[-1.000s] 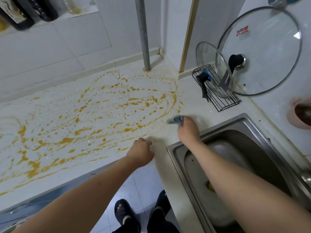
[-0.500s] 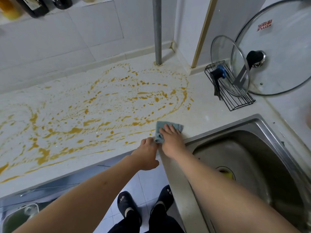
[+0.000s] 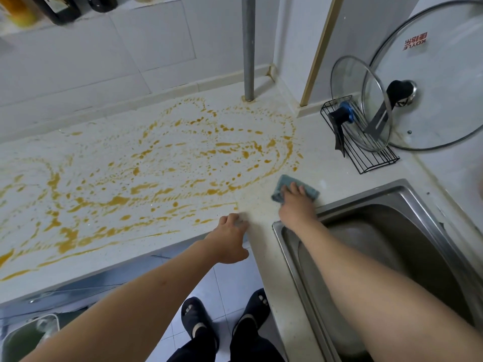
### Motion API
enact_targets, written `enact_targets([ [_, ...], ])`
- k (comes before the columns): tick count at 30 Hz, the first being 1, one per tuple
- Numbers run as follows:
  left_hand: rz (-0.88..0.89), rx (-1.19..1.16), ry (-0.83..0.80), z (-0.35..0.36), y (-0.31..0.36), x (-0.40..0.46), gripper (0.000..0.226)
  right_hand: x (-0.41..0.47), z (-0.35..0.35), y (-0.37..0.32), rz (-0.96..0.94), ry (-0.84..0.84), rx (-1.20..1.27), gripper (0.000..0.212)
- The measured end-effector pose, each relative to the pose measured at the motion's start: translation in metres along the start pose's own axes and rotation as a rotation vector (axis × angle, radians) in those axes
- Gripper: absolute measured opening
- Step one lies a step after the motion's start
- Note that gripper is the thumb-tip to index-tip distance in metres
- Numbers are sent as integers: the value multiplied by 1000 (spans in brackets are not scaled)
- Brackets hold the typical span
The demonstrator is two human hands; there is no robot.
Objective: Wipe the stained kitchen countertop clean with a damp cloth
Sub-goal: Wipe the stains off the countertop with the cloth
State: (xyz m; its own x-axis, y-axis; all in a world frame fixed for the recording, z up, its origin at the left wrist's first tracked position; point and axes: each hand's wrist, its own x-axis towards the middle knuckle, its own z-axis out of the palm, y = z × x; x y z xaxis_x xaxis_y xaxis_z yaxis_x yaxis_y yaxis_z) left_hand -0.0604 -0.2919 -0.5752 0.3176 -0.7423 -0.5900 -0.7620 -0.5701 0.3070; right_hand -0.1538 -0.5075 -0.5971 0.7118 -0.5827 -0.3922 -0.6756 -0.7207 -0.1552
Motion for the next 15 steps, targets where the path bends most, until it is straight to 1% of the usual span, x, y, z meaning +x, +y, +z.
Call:
enact_targets([
  [2, 2, -5, 1, 0, 0, 0, 85, -9, 14, -33, -130, -13, -13, 67],
  [4, -2, -11, 8, -2, -1, -1, 76, -20, 27, -62, -260, -28, 5, 68],
  [6, -2, 8, -4, -3, -3, -2, 67, -27, 33, -73, -376, -64, 26, 70],
  [7, 6, 16, -10, -2, -5, -4, 70, -27, 32, -70, -421, -87, 26, 70],
  [9, 19, 3, -15, -1, -8, -5, 84, -24, 25, -49, -458, -92, -24, 72],
  [10, 18, -14, -10, -1, -8, -6, 88, -22, 20, -34, -436, -68, -62, 73],
  [12, 13, -22, -5, -2, -8, -4, 90, -15, 8, -1, -293, -3, -90, 75],
  [15, 8, -19, -17, -2, -6, -3, 90, -4, -10, 28, -39, 12, -31, 65],
])
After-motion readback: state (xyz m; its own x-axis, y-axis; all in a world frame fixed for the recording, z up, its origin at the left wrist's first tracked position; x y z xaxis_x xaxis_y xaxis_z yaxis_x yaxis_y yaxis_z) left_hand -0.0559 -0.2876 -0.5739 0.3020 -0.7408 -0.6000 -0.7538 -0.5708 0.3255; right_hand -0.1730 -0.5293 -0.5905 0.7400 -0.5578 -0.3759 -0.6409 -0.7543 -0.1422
